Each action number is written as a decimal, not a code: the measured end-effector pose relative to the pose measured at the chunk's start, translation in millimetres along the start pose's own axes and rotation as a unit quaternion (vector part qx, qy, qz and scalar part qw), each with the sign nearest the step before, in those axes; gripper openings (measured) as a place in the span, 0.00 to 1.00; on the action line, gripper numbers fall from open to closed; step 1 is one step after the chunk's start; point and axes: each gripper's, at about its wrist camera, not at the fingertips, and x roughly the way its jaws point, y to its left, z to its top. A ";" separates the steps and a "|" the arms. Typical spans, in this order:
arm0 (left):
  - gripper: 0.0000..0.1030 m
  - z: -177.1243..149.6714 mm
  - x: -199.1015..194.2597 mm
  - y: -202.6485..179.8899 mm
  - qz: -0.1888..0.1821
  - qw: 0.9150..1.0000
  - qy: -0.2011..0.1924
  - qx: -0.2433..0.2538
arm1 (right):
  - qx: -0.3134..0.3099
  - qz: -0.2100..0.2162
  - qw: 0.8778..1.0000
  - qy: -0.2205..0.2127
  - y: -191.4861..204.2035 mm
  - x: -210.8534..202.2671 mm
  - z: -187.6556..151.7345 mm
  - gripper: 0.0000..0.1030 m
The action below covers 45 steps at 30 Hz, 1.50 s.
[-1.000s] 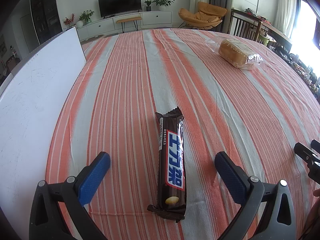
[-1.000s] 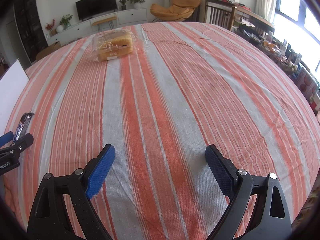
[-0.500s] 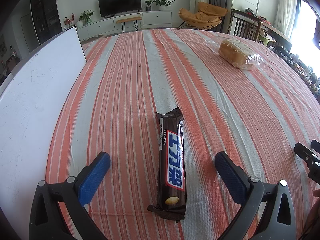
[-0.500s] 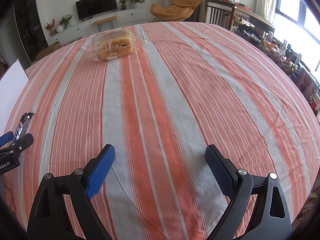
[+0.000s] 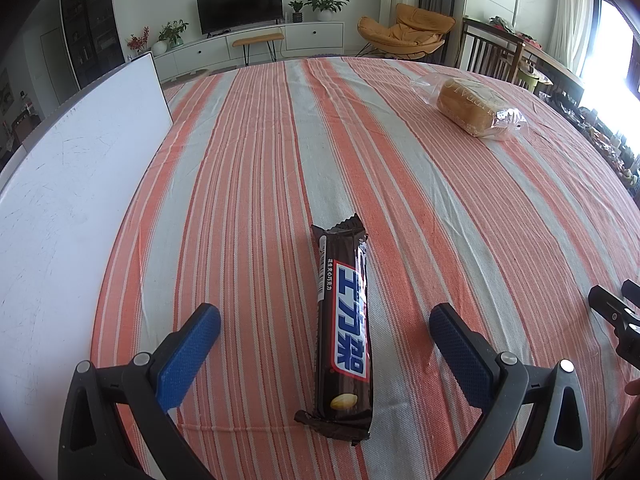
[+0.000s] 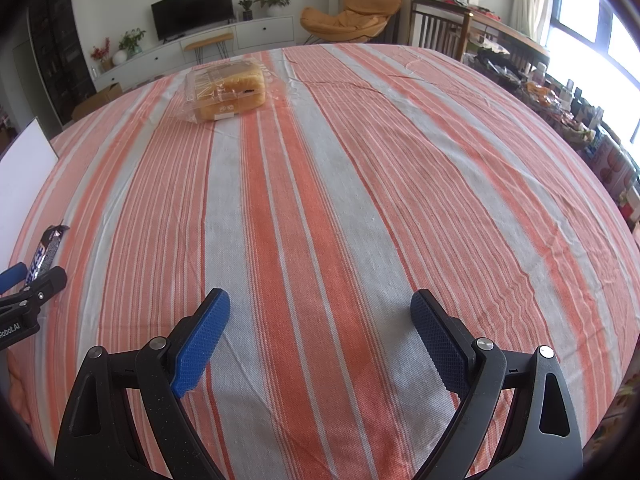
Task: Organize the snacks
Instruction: 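Open the left gripper and set the chocolate bar back on the table, then lower the right gripper onto the bagged bread loaf and close, then lift the bagged bread loaf with the right gripper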
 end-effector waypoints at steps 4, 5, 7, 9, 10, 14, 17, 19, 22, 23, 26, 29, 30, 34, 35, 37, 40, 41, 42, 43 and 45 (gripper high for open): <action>1.00 0.2 0.1 0.1 0.000 1.000 0.000 0.000 | 0.000 0.000 1.000 0.000 0.1 -0.2 0.0 0.91; 1.00 0.1 0.1 0.1 0.000 1.000 0.000 0.000 | 0.000 0.000 1.000 0.000 0.1 -0.2 0.0 0.91; 1.00 0.2 0.1 0.1 0.000 1.000 0.000 0.000 | 0.000 0.002 1.000 0.000 -0.2 -0.5 -0.1 0.91; 1.00 0.1 0.1 0.0 0.000 1.000 0.000 0.000 | -0.001 0.008 1.000 0.002 0.9 0.3 2.4 0.91; 1.00 0.1 0.1 0.0 0.000 1.000 0.000 0.000 | 0.004 0.015 1.000 0.001 -0.9 0.7 5.4 0.90; 1.00 0.1 0.2 0.0 0.000 1.000 0.000 0.000 | 0.008 0.028 0.999 -0.037 -6.3 -6.3 40.4 0.90; 1.00 0.2 0.2 0.0 0.000 1.000 0.000 0.000 | 0.014 0.068 0.997 -0.044 -0.6 -6.0 97.2 0.90; 1.00 0.2 0.2 0.0 0.000 1.000 0.000 0.000 | 0.006 0.097 0.994 -0.042 12.5 0.8 135.7 0.90; 1.00 0.3 0.2 0.0 0.000 1.000 0.000 0.000 | -0.040 0.113 0.993 -0.014 45.1 28.7 183.7 0.90; 1.00 0.2 0.2 -0.1 0.000 1.000 0.000 0.000 | -0.056 0.108 0.993 -0.006 56.0 41.1 194.4 0.90; 1.00 0.2 0.2 -0.1 0.000 1.000 0.000 0.000 | -0.094 0.087 0.991 0.027 84.6 81.7 210.2 0.90; 1.00 0.2 0.2 -0.1 0.000 1.000 0.000 0.000 | -0.132 0.072 0.984 0.090 111.6 125.9 204.1 0.91; 1.00 0.3 0.2 -0.1 0.000 1.000 0.000 0.000 | -0.142 0.057 0.984 0.097 117.6 133.2 201.2 0.90; 1.00 0.2 0.2 -0.1 0.000 1.000 0.000 0.000 | -0.098 0.073 0.990 0.073 113.4 122.2 191.8 0.72; 1.00 0.2 0.2 -0.1 0.000 1.000 0.000 0.000 | -0.085 0.084 0.990 0.074 109.6 115.7 187.6 0.72; 1.00 0.3 0.2 -0.1 0.000 1.000 0.000 0.000 | -0.077 0.083 0.992 0.063 99.4 95.8 175.9 0.72; 1.00 0.2 0.2 -0.1 0.000 1.000 0.000 0.000 | -0.067 0.076 0.994 0.050 79.8 51.7 146.2 0.72; 1.00 0.3 0.2 -0.1 0.000 1.000 0.000 0.000 | -0.059 0.074 0.994 0.050 70.7 33.2 131.0 0.72; 1.00 0.3 0.2 0.0 0.000 1.000 0.000 0.000 | -0.050 0.071 0.995 0.049 62.8 16.1 115.2 0.72; 1.00 0.2 0.2 -0.1 0.000 1.000 0.000 0.000 | -0.040 0.067 0.996 0.046 54.5 0.4 97.2 0.72; 1.00 0.2 0.2 -0.1 0.000 1.000 0.000 0.000 | -0.031 0.053 0.997 0.042 43.4 -21.0 58.1 0.72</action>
